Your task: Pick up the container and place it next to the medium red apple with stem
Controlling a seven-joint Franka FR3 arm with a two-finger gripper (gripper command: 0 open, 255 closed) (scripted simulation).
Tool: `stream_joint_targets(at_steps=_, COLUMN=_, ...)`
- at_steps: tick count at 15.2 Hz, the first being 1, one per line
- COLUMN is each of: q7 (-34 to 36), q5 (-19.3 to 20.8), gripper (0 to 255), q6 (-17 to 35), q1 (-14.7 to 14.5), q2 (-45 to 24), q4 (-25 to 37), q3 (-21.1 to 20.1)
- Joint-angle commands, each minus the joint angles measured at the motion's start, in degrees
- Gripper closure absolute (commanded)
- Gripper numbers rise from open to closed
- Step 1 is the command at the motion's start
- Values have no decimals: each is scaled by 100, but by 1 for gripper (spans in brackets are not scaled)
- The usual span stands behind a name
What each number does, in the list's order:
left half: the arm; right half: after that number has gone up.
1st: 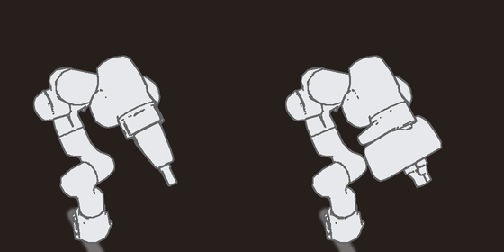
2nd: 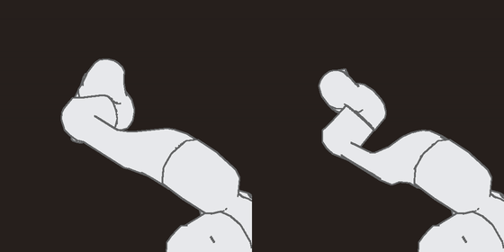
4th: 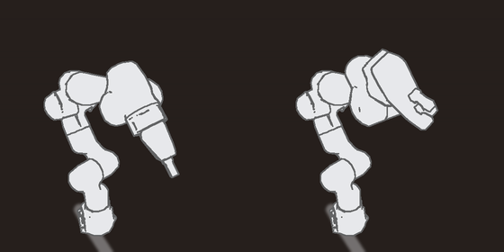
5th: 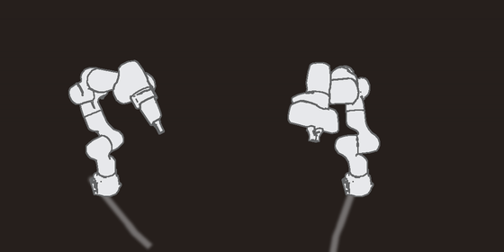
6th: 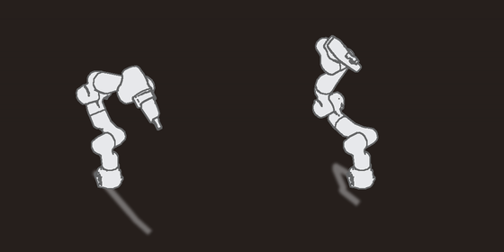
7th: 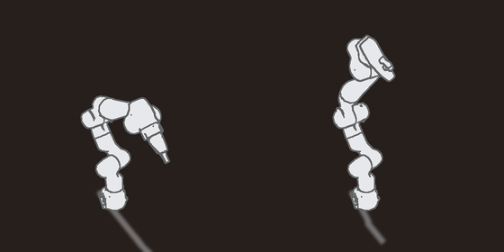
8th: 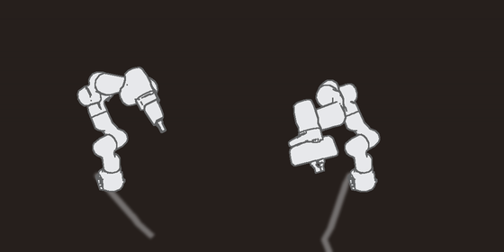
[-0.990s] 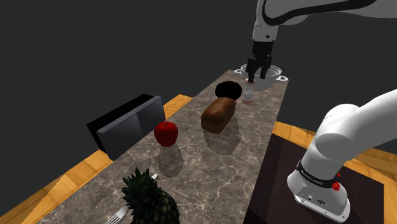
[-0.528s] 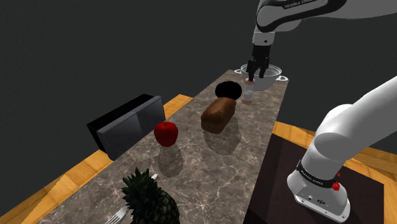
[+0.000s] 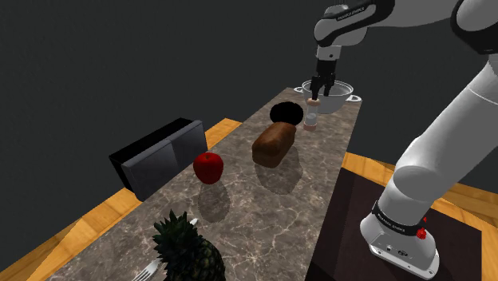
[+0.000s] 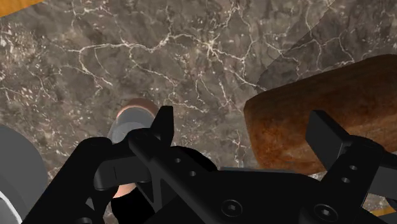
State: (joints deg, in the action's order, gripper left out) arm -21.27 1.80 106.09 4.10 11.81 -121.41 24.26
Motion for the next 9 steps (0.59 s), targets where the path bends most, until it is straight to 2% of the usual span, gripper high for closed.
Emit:
stream_joint_targets(at_steps=1, q7=-323, q5=-142, gripper=0, q6=95, q1=42, q2=-444, q4=324, q3=182)
stream_joint_targets(at_steps=5, q7=-933, q5=-534, gripper=0, q6=185, q1=199, q2=-1337, q4=1025, q3=441)
stream_joint_targets(at_steps=9, q7=-1512, q5=-1012, gripper=0, q6=146, q1=484, q2=-2285, q4=1868, q3=575)
